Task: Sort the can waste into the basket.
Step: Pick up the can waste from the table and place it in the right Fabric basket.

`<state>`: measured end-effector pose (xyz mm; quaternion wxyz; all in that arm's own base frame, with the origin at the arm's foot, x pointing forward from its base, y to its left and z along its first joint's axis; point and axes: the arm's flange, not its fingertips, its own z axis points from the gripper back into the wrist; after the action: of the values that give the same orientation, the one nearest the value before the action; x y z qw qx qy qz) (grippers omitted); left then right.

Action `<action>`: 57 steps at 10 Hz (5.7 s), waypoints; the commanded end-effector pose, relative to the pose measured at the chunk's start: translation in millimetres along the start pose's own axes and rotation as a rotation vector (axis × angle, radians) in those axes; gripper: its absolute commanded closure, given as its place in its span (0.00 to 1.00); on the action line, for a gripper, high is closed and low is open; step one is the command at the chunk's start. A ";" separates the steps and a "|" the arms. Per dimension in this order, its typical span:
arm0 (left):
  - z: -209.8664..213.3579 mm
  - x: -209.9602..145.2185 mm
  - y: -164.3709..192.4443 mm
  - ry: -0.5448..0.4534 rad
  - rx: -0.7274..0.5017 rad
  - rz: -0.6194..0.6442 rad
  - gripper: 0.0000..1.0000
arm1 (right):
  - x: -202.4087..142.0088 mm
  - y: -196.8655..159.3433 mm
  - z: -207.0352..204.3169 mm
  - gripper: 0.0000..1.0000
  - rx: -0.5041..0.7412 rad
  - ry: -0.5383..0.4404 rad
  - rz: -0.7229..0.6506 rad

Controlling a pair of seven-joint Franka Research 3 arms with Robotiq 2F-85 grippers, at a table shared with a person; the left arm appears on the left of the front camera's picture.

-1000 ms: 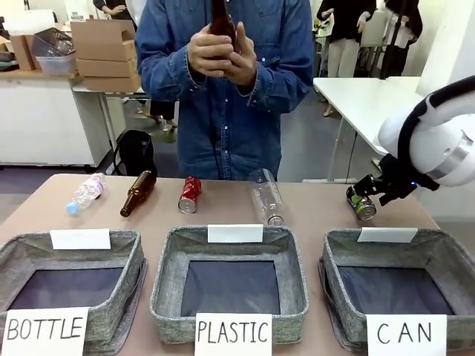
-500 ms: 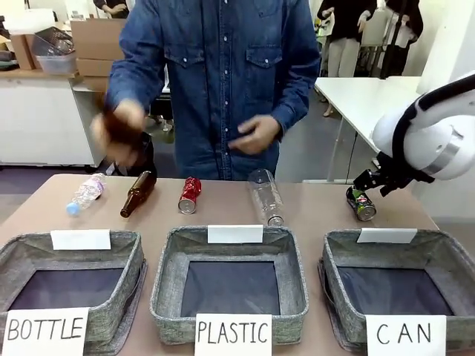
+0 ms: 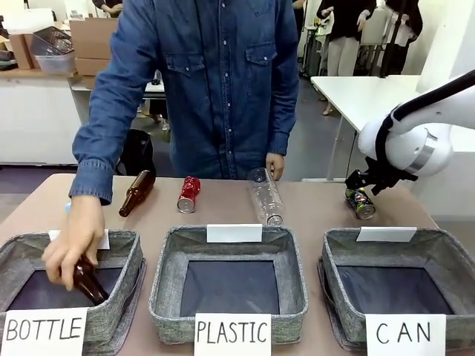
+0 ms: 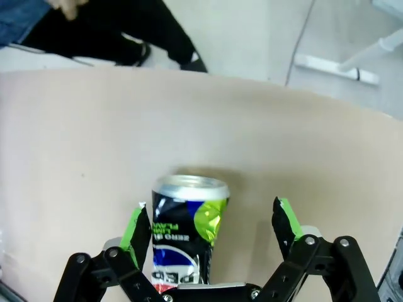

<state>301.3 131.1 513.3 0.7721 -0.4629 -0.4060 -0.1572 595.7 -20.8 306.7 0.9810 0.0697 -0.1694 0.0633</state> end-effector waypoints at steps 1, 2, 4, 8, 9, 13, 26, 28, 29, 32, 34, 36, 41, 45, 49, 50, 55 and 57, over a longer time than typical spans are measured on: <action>-0.8 2.1 0.6 -0.018 -0.015 -0.024 0.00 | 6.5 1.5 -2.6 0.00 0.036 0.034 -0.012; -0.8 2.1 0.6 -0.018 -0.015 -0.024 0.00 | 7.3 5.0 -6.6 0.00 0.030 0.056 -0.015; -0.8 2.1 0.6 -0.018 -0.015 -0.024 0.00 | 8.7 8.6 -7.7 0.04 0.029 0.082 -0.006; -0.8 2.1 0.6 -0.018 -0.015 -0.024 0.00 | 6.8 13.5 -6.6 1.00 0.003 0.109 0.015; -0.8 2.1 0.6 -0.018 -0.015 -0.024 0.00 | 6.5 13.8 -7.0 1.00 0.004 0.113 0.013; -0.8 2.1 0.6 -0.018 -0.015 -0.024 0.00 | 6.5 14.1 -7.3 1.00 -0.004 0.102 0.004; -0.8 2.1 0.6 -0.018 -0.015 -0.024 0.00 | -177.5 109.4 246.3 1.00 0.627 0.200 0.689; -0.8 2.1 0.6 -0.018 -0.015 -0.024 0.00 | -220.4 121.5 244.6 1.00 0.566 0.217 0.814; -0.8 2.1 0.6 -0.018 -0.015 -0.024 0.00 | -231.4 125.5 239.0 1.00 0.510 0.232 0.834; -0.8 2.1 0.6 -0.018 -0.015 -0.024 0.00 | -238.2 122.1 232.6 1.00 0.436 0.240 0.876; -0.8 2.1 0.6 -0.018 -0.015 -0.024 0.00 | -232.9 117.5 230.9 1.00 0.421 0.239 0.848; -0.8 2.1 0.6 -0.018 -0.015 -0.024 0.00 | -230.8 118.0 230.1 1.00 0.394 0.243 0.841; -0.8 2.1 0.6 -0.018 -0.015 -0.024 0.00 | -221.2 115.1 225.9 0.00 0.370 0.249 0.794; -0.8 2.1 0.6 -0.018 -0.015 -0.024 0.00 | -220.5 114.3 225.2 0.00 0.361 0.246 0.771; -0.8 2.1 0.6 -0.018 -0.015 -0.024 0.00 | -207.0 113.8 232.3 0.00 0.476 0.103 0.515; -0.8 2.1 0.6 -0.018 -0.015 -0.024 0.00 | -195.9 111.2 240.5 0.00 0.579 -0.002 0.273; -0.8 2.1 0.6 -0.018 -0.015 -0.024 0.00 | -166.5 65.1 261.2 0.00 1.064 -0.256 -0.378; -0.8 2.1 0.6 -0.018 -0.015 -0.024 0.00 | -161.6 54.2 261.1 0.00 1.174 -0.277 -0.391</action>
<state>302.4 132.1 513.6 0.7728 -0.4621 -0.4055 -0.1576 350.3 -33.8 508.3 0.7721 0.6050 -0.1895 -0.0436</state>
